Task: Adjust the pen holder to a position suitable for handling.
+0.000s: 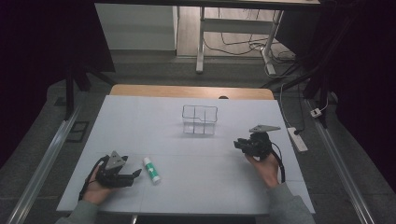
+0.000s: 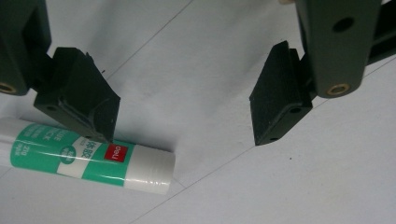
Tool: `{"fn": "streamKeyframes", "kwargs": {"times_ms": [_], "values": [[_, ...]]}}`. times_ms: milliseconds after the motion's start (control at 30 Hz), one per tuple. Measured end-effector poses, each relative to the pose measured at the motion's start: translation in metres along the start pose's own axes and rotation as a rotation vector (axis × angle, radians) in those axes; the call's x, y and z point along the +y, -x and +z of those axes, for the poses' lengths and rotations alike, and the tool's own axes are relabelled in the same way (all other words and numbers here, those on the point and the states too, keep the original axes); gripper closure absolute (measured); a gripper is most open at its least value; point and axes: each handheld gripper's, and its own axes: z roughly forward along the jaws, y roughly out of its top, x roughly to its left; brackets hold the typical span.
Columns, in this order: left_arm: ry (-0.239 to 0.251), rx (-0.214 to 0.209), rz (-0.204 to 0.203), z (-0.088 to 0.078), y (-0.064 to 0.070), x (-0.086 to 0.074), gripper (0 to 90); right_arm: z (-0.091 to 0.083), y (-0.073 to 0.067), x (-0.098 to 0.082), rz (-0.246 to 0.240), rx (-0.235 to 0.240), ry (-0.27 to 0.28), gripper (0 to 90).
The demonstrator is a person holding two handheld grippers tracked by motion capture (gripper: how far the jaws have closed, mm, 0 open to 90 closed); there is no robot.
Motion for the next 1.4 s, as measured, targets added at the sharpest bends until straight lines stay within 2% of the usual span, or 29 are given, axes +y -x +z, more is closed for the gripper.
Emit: {"fn": "streamKeyframes", "kwargs": {"times_ms": [33, 67, 100, 167, 333, 567, 733, 800, 867, 967, 1067, 1400], "values": [[-0.002, -0.001, 0.003, 0.000, 0.000, 0.000, 24.1, 0.000, 0.000, 0.000, 0.000, 0.000, 0.000, 65.3], [-0.004, -0.001, 0.008, 0.001, 0.000, 0.001, 24.1, -0.004, -0.002, -0.004, 0.004, 0.024, 0.003, 61.3], [-0.004, -0.001, 0.008, 0.002, -0.001, 0.001, 24.0, -0.006, -0.004, -0.006, 0.003, 0.033, 0.007, 61.3], [-0.009, 0.000, 0.017, 0.004, -0.001, 0.002, 24.0, -0.009, -0.007, -0.009, -0.009, 0.036, 0.003, 55.7], [-0.004, -0.006, 0.022, 0.004, -0.003, 0.004, 24.2, -0.019, -0.010, -0.019, -0.041, 0.022, -0.003, 50.4], [-0.007, -0.038, 0.028, 0.005, -0.005, 0.005, 24.3, -0.028, -0.009, -0.028, -0.054, 0.034, -0.002, 47.8], [0.002, -0.060, 0.027, 0.001, -0.005, 0.008, 24.2, -0.028, -0.009, -0.033, -0.065, 0.049, -0.015, 46.5], [0.001, -0.082, 0.024, -0.001, -0.006, 0.011, 24.2, -0.028, -0.008, -0.034, -0.070, 0.052, -0.019, 46.2], [-0.007, -0.097, 0.041, -0.004, -0.005, 0.015, 24.0, -0.028, -0.008, -0.036, -0.064, 0.059, -0.022, 45.8], [-0.024, -0.090, 0.086, -0.007, -0.001, 0.020, 24.0, -0.029, -0.008, -0.037, -0.074, 0.057, -0.026, 45.4], [-0.030, -0.091, 0.112, -0.009, 0.001, 0.023, 24.0, -0.030, -0.008, -0.039, -0.078, 0.063, -0.027, 45.0], [-0.031, -0.089, 0.127, -0.009, 0.002, 0.025, 23.0, -0.035, -0.006, -0.045, -0.086, 0.073, -0.032, 43.9]]}}
